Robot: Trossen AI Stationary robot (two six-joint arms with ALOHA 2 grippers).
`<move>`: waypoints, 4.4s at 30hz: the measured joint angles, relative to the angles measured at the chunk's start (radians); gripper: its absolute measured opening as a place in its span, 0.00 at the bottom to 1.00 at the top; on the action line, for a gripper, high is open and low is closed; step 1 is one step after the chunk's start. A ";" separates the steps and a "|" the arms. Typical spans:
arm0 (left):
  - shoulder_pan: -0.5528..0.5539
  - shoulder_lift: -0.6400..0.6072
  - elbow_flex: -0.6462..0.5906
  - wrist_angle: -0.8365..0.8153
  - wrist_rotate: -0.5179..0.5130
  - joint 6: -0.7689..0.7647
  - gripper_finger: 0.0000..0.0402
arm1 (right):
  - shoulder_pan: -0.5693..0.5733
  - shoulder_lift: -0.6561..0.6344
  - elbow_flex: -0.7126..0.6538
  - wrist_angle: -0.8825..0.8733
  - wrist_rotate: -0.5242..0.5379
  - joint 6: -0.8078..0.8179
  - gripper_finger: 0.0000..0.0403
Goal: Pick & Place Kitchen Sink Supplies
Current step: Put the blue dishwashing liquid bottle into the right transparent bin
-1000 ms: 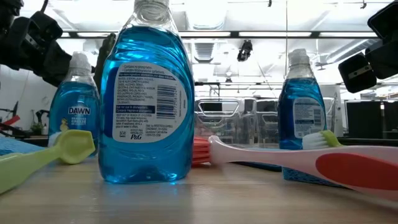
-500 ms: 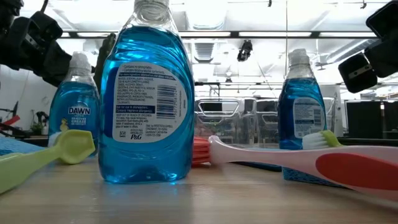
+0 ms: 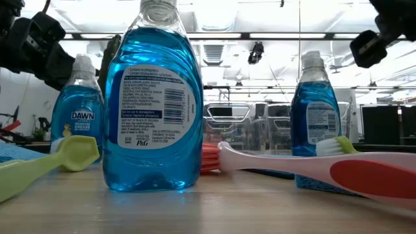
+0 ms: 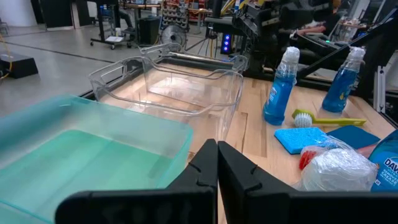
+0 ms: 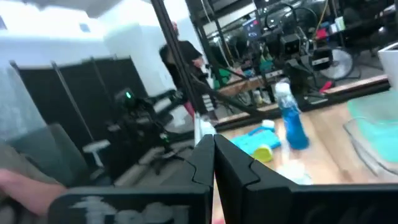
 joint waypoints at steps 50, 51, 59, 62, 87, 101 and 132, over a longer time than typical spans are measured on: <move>0.000 0.000 0.000 0.000 0.000 0.000 0.01 | 0.405 1.474 1.534 -1.713 -0.192 1.193 0.48; 0.000 0.000 0.000 0.000 0.000 0.000 0.01 | 0.412 1.487 1.537 -1.718 -0.193 1.194 0.48; 0.000 0.000 0.000 0.000 0.000 0.000 0.01 | 0.421 1.537 1.553 -1.719 -0.202 1.193 0.48; 0.000 0.000 0.000 0.000 0.000 0.000 0.01 | 0.421 1.538 1.552 -1.737 -0.198 1.195 0.48; 0.000 0.000 0.000 0.000 0.000 0.000 0.01 | 0.421 1.509 1.567 -1.762 -0.182 1.192 0.48; 0.000 0.000 0.000 0.000 0.000 0.000 0.01 | 0.422 1.509 1.551 -1.768 -0.165 1.170 0.48; 0.000 0.000 0.000 0.000 0.000 0.000 0.01 | 0.460 1.510 1.384 -1.621 -0.165 1.170 0.48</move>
